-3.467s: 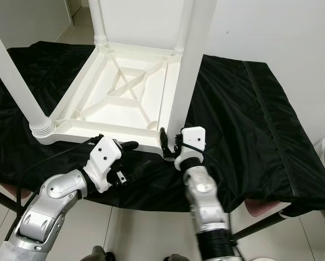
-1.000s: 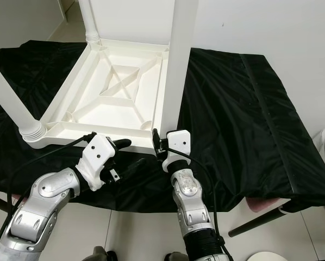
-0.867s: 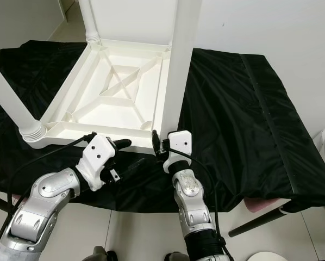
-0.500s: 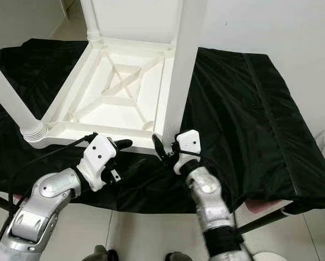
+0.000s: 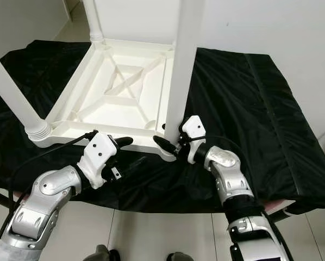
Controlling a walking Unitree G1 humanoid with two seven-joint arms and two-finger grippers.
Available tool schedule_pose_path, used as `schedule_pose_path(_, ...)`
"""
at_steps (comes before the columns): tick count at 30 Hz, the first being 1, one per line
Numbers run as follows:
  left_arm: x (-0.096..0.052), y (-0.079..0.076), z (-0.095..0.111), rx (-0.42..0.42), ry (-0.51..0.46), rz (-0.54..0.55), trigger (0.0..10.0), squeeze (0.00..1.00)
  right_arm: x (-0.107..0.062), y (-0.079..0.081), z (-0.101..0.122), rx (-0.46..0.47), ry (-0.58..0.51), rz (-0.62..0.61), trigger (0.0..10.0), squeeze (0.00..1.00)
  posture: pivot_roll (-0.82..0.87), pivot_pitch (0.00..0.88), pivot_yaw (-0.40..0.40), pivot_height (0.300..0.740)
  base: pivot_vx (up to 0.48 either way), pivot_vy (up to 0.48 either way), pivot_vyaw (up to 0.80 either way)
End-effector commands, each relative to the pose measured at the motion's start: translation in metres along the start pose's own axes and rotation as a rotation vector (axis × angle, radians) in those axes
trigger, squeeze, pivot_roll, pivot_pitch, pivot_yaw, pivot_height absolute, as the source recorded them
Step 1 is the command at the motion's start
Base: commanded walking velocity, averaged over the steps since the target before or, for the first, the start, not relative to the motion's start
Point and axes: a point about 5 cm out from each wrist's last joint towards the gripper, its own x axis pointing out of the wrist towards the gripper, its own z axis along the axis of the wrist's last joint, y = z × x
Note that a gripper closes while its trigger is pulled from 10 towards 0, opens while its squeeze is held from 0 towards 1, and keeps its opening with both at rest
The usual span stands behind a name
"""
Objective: Building children table
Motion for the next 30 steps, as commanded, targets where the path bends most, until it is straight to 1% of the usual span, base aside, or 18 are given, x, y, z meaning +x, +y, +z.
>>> schedule_pose_path(1, -0.002, 0.003, -0.001, -0.007, 0.015, 0.045, 10.0, 0.00, -0.004, 0.003, -0.011, 0.039, 0.046, 0.033, 0.0, 0.00, -0.08, 0.107, 0.027, 0.740, 0.000, 0.000, 0.00)
schedule_pose_path(4, -0.003, 0.003, -0.002, -0.006, 0.017, 0.050, 10.0, 0.00, -0.004, 0.003, -0.013, 0.052, 0.051, 0.034, 0.0, 0.00, -0.08, 0.106, 0.026, 0.740, 0.000, 0.000, 0.00)
schedule_pose_path(5, -0.003, 0.003, -0.002, -0.007, 0.019, 0.050, 10.0, 0.00, -0.005, 0.003, -0.015, 0.060, 0.064, 0.025, 10.0, 0.00, -0.08, 0.108, 0.021, 0.740, 0.000, 0.000, 0.00)
schedule_pose_path(10, -0.004, 0.002, -0.002, -0.007, 0.023, 0.051, 10.0, 0.00, 0.001, 0.002, -0.007, 0.096, 0.012, -0.074, 10.0, 0.00, -0.08, 0.112, 0.019, 0.740, 0.000, 0.000, 0.00)
schedule_pose_path(12, -0.005, 0.002, -0.003, -0.009, 0.024, 0.052, 10.0, 0.00, 0.006, 0.003, -0.003, 0.064, -0.003, -0.190, 10.0, 0.00, -0.08, 0.116, 0.016, 0.740, 0.000, 0.000, 0.00)
schedule_pose_path(14, -0.005, 0.002, -0.003, -0.012, 0.025, 0.053, 10.0, 0.00, 0.008, 0.004, -0.003, 0.103, 0.005, -0.272, 10.0, 0.00, -0.08, 0.121, 0.015, 0.740, 0.000, 0.000, 0.00)
schedule_pose_path(16, -0.004, 0.001, -0.003, -0.011, 0.026, 0.050, 10.0, 0.00, 0.009, 0.008, -0.001, 0.109, -0.014, -0.355, 10.0, 0.00, -0.08, 0.121, 0.014, 0.740, 0.000, 0.000, 0.00)
schedule_pose_path(18, -0.004, 0.001, -0.003, -0.014, 0.026, 0.047, 10.0, 0.00, 0.010, 0.018, 0.003, 0.085, -0.034, -0.391, 10.0, 0.00, -0.08, 0.124, 0.013, 0.740, 0.000, 0.000, 0.00)
schedule_pose_path(19, -0.004, 0.000, -0.003, -0.015, 0.025, 0.046, 10.0, 0.00, 0.010, 0.021, 0.002, 0.102, -0.039, -0.425, 10.0, 0.00, -0.09, 0.123, 0.011, 0.740, 0.000, 0.000, 0.00)
schedule_pose_path(20, -0.004, 0.000, -0.003, -0.015, 0.025, 0.046, 10.0, 0.00, 0.010, 0.021, 0.002, 0.102, -0.039, -0.425, 10.0, 0.00, -0.09, 0.123, 0.011, 0.740, 0.000, 0.000, 0.00)
schedule_pose_path(22, -0.004, 0.000, -0.003, -0.014, 0.026, 0.045, 10.0, 0.00, 0.010, 0.024, 0.001, 0.132, -0.033, -0.486, 10.0, 0.00, -0.09, 0.123, 0.011, 0.740, 0.000, 0.000, 0.00)
schedule_pose_path(23, -0.004, 0.000, -0.003, -0.014, 0.026, 0.045, 10.0, 0.00, 0.010, 0.024, 0.001, 0.132, -0.033, -0.486, 10.0, 0.00, -0.09, 0.123, 0.011, 0.740, 0.000, 0.000, 0.00)
schedule_pose_path(25, -0.004, -0.001, -0.004, -0.014, 0.026, 0.042, 10.0, 0.00, 0.010, 0.031, -0.004, 0.152, -0.007, -0.606, 10.0, 0.00, -0.09, 0.117, 0.007, 0.740, 0.000, 0.000, 0.00)
schedule_pose_path(26, -0.004, -0.001, -0.004, -0.014, 0.026, 0.042, 10.0, 0.00, 0.010, 0.031, -0.004, 0.152, -0.007, -0.606, 10.0, 0.00, -0.09, 0.117, 0.007, 0.740, 0.000, 0.000, 0.00)
schedule_pose_path(27, -0.003, -0.001, -0.004, -0.016, 0.024, 0.040, 10.0, 0.00, 0.012, 0.040, -0.005, 0.168, -0.008, -0.706, 10.0, 0.00, -0.09, 0.112, 0.005, 0.740, 0.000, 0.000, 0.00)
schedule_pose_path(28, -0.003, -0.001, -0.004, -0.016, 0.024, 0.040, 10.0, 0.00, 0.012, 0.040, -0.005, 0.168, -0.008, -0.706, 10.0, 0.00, -0.09, 0.112, 0.005, 0.740, 0.000, 0.000, 0.00)
schedule_pose_path(30, -0.002, -0.003, -0.003, -0.016, 0.019, 0.034, 10.0, 0.00, 0.015, 0.051, -0.003, 0.187, -0.007, -0.869, 10.0, 0.00, -0.08, 0.101, 0.002, 0.740, 0.000, 0.000, 0.00)
